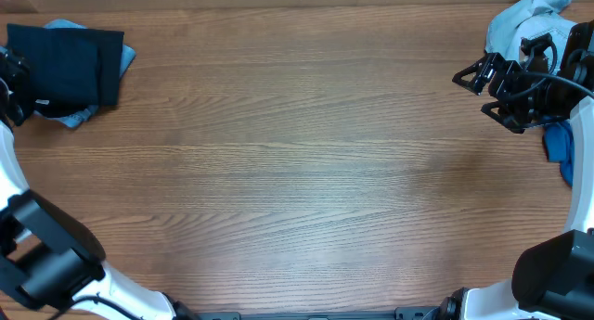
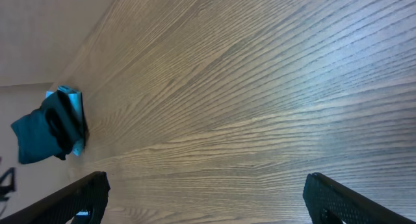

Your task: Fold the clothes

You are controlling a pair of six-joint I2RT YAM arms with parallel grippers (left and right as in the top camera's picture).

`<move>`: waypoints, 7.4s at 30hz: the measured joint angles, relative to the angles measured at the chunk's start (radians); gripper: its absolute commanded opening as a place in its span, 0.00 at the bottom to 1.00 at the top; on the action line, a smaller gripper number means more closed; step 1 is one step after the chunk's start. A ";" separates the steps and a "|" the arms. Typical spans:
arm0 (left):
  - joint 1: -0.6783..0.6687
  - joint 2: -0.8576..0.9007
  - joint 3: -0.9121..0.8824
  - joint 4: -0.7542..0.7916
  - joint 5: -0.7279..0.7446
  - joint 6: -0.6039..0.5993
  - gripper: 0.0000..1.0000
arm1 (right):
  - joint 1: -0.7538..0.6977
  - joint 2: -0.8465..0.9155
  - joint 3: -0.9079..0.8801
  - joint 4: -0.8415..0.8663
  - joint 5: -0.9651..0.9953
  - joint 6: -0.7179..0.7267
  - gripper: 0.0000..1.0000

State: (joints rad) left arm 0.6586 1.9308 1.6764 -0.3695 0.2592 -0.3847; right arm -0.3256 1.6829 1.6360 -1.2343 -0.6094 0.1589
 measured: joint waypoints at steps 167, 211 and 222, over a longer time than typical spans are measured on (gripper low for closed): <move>-0.612 -0.399 0.552 -1.318 -0.009 0.336 1.00 | 0.024 -0.263 0.000 0.123 0.037 -0.167 1.00; -0.612 -0.399 0.551 -1.318 -0.009 0.336 1.00 | 0.244 -0.741 -0.351 0.447 0.132 -0.560 1.00; -0.612 -0.399 0.550 -1.318 -0.009 0.336 1.00 | 0.240 -1.282 -1.037 0.582 0.183 -0.622 1.00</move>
State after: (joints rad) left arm 0.0471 1.5314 2.2269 -1.6871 0.2501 -0.0483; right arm -0.0853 0.4007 0.5991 -0.6525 -0.4263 -0.4629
